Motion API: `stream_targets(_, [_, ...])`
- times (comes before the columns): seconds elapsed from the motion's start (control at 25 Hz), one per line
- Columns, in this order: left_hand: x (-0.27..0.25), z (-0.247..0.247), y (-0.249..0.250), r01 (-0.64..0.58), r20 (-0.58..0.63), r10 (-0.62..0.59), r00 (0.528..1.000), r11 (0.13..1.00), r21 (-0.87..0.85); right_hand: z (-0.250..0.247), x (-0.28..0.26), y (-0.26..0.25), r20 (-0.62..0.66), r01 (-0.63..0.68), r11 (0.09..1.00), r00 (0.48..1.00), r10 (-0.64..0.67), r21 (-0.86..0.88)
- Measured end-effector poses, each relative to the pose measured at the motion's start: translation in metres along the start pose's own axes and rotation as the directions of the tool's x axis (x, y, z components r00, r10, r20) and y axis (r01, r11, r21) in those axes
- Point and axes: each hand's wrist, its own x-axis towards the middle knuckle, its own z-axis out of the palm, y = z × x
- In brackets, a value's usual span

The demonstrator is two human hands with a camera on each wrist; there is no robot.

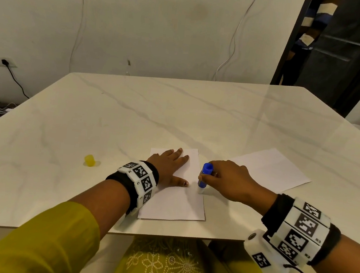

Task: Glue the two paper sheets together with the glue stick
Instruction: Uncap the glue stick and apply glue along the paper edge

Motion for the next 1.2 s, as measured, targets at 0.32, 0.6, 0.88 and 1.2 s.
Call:
stream_targets(0.32, [-0.001,-0.001,0.0,0.003,0.013,-0.003,1.0,1.0,-0.001,0.0,-0.02,-0.004,0.035,0.039,0.998,0.999,-0.037,-0.048])
stream_targets(0.6, [-0.002,-0.003,0.002,0.006,0.028,-0.006,1.0,1.0,0.004,0.0,-0.037,-0.002,0.077,0.041,0.998,0.996,-0.037,-0.054])
stream_targets(0.88, [-0.001,-0.005,0.002,0.012,0.033,-0.012,0.999,1.0,0.005,0.0,-0.048,0.001,0.107,0.066,0.995,0.993,-0.058,-0.08])
stream_targets(1.2, [0.0,-0.004,0.001,0.004,0.027,-0.004,1.0,1.0,0.001,0.0,-0.057,0.002,0.102,0.082,0.997,0.991,-0.083,0.012])
